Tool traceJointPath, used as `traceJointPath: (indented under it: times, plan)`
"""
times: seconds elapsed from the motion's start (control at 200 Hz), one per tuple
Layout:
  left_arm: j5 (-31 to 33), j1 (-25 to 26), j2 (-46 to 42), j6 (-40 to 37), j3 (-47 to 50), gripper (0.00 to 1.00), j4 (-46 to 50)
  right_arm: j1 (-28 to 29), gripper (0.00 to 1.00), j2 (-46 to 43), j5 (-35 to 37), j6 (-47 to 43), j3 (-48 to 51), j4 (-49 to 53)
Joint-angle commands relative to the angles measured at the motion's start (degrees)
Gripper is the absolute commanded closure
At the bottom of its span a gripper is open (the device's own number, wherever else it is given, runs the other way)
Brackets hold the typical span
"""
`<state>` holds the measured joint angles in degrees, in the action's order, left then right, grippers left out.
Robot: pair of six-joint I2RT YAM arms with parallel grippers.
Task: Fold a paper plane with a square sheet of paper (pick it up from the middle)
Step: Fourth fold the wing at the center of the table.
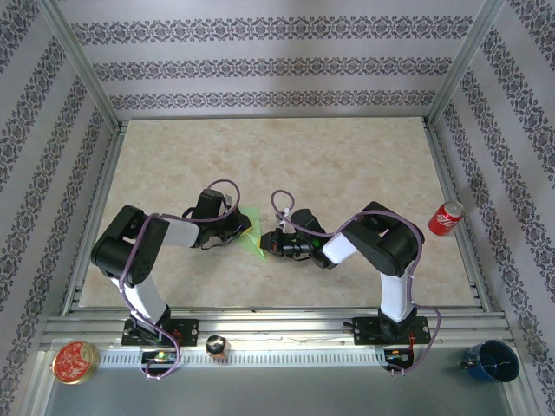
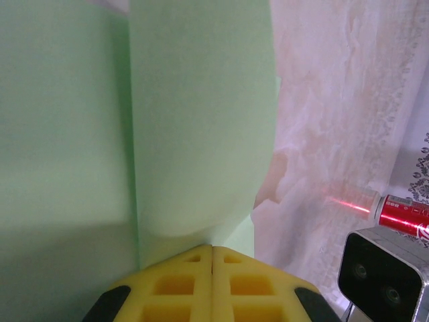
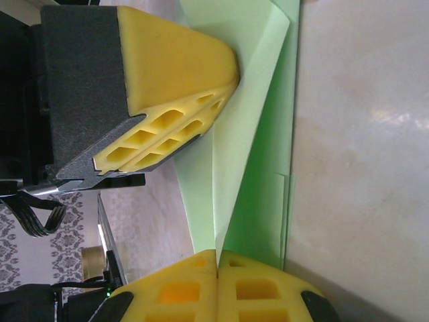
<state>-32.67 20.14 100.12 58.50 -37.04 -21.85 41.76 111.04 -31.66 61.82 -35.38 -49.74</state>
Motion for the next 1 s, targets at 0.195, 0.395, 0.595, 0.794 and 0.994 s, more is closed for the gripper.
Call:
traceJointPath:
  times: [0.195,0.395,0.595,0.794,0.994]
  plan:
    - [0.1,-0.4,2.5,-2.6,-0.8,0.95,2.9,-0.8,0.86,-1.3,-0.2,-0.6,0.5,5.4]
    - [0.0,-0.4,2.5,-2.6,-0.6,0.95,2.8,0.4,0.82,-2.5,-0.1,-1.4,0.9,6.8]
    - [-0.2,-0.4,2.3,-2.6,-0.8,0.95,2.9,1.0,0.86,-3.7,1.2,-2.0,1.5,10.0]
    - [-0.3,-0.4,2.1,-2.7,-0.8,0.95,2.9,1.5,0.87,-4.2,1.4,-2.4,1.8,12.1]
    - [-0.2,-0.4,1.9,-2.6,-0.6,0.95,2.9,1.8,0.86,-5.2,1.9,-3.3,1.7,14.8]
